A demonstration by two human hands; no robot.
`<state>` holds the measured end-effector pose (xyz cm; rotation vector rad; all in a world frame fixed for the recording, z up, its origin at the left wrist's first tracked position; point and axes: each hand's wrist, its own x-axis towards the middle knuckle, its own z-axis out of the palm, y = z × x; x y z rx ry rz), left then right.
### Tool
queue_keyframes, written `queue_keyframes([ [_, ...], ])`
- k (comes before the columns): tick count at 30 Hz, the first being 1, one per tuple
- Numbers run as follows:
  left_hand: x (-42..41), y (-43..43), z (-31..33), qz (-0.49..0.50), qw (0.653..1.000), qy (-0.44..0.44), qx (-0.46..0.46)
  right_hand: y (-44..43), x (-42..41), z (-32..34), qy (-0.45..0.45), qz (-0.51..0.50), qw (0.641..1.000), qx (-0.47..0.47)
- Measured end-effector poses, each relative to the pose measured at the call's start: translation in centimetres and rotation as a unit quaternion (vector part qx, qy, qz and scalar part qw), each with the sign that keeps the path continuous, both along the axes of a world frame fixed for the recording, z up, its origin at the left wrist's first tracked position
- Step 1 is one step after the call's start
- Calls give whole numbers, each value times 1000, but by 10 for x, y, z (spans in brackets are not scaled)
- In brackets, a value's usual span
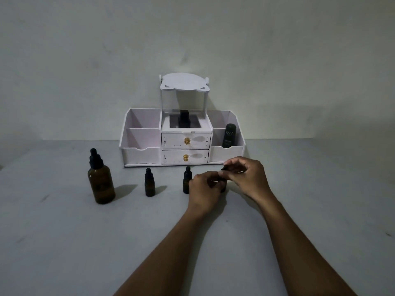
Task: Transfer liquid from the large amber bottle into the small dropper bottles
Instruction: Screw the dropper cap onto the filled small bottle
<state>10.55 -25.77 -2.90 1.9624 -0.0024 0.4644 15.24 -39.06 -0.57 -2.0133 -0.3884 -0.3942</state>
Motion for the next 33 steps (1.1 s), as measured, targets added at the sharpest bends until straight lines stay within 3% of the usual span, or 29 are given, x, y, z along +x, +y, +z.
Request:
queue_keyframes([
  [16,-2,-2,-3,0,999,12,-39,1,-2,-2,1,24,999,31],
  [21,-2,-3,-3,2,999,6,-36,5,1,-4,3,-13,1000,28],
  [27,-2,-4,-1,-7,999,15,-46,1,-3,-5,21,30,997,64],
  [33,-4,-3,0,-1,999,14,-37,6,-2,-6,23,-6,998,59],
])
